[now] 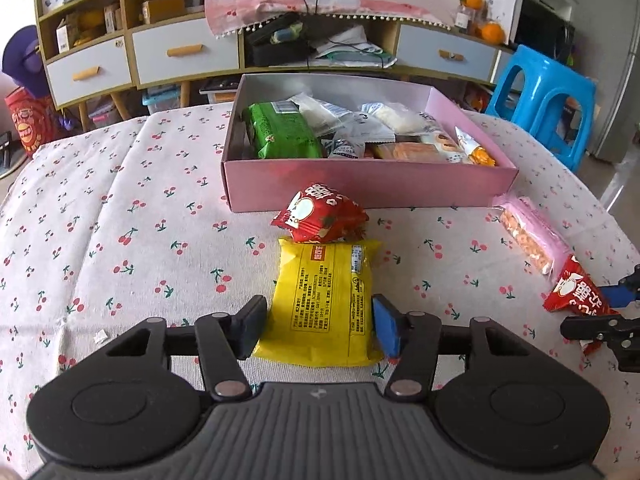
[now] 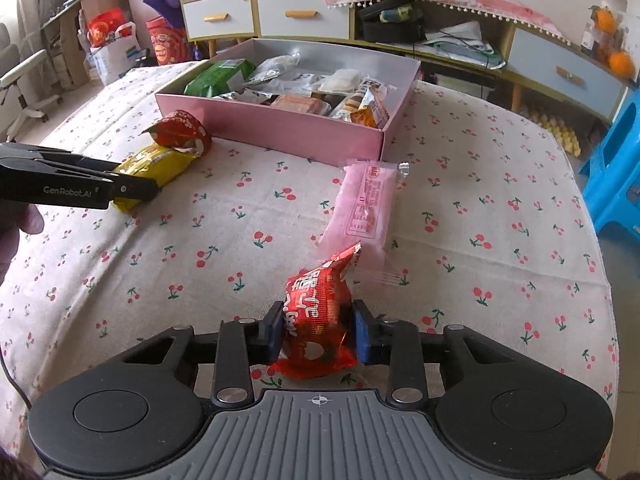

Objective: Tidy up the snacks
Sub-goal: 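Move left tool to yellow pack while right tool grasps red candy pack, then grasp yellow pack with left tool while right tool carries red candy pack to box, then lower yellow pack into box with left tool while right tool releases red candy pack, then withdraw both open tools toward the remaining red pack and pink pastry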

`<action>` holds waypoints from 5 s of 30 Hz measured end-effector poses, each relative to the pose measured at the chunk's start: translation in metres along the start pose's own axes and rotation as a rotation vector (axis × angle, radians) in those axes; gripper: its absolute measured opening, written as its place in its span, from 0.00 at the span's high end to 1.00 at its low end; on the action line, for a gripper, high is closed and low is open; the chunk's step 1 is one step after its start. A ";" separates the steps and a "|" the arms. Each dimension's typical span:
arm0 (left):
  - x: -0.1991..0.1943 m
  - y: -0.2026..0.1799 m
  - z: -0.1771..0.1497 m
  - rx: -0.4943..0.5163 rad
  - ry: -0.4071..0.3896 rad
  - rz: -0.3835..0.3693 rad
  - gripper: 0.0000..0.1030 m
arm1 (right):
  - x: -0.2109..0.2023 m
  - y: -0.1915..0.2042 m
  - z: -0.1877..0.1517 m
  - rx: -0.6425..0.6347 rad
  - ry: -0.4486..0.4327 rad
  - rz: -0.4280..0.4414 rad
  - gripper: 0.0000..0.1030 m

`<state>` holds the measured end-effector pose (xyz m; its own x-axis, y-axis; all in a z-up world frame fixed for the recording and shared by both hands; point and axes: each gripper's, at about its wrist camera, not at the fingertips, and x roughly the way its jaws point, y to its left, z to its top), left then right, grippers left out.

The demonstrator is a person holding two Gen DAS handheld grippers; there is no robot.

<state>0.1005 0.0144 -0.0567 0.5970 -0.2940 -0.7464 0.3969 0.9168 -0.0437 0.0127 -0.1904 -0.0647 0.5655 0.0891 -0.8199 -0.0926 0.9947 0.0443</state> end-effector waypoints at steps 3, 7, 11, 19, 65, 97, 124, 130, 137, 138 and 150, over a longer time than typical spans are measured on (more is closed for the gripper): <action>-0.001 0.000 0.002 -0.011 0.015 0.000 0.50 | -0.001 0.002 0.001 0.000 0.010 0.006 0.69; -0.006 0.000 0.004 -0.047 0.037 -0.036 0.52 | -0.005 0.005 0.003 0.019 0.026 0.060 0.69; -0.013 -0.004 0.006 -0.043 0.042 -0.071 0.54 | -0.009 0.014 0.006 0.024 0.027 0.099 0.69; -0.016 -0.014 0.011 -0.019 0.030 -0.103 0.55 | -0.016 0.023 0.022 0.047 0.005 0.124 0.69; 0.049 -0.020 0.086 -0.232 -0.110 -0.101 0.56 | 0.063 -0.060 0.126 0.632 -0.113 0.218 0.68; 0.040 -0.032 0.089 -0.159 -0.127 -0.067 0.41 | 0.048 -0.064 0.128 0.651 -0.173 0.224 0.50; -0.027 -0.012 0.049 -0.087 -0.099 0.042 0.01 | -0.039 -0.028 0.092 0.348 -0.180 0.139 0.12; -0.032 -0.003 0.036 -0.056 -0.076 0.091 0.00 | -0.044 -0.020 0.073 0.284 -0.158 0.083 0.12; -0.034 0.005 0.016 -0.024 -0.023 0.127 0.00 | -0.049 -0.011 0.050 0.209 -0.140 0.016 0.10; -0.034 0.006 0.013 -0.019 -0.011 0.131 0.00 | -0.049 -0.009 0.045 0.195 -0.136 0.002 0.10; -0.034 0.029 -0.034 -0.010 0.046 0.153 0.00 | -0.035 -0.013 -0.017 0.100 -0.115 -0.105 0.10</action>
<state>0.0677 0.0601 -0.0549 0.6169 -0.1382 -0.7748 0.2968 0.9526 0.0664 -0.0202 -0.2077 -0.0462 0.6580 -0.0156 -0.7528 0.0507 0.9984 0.0236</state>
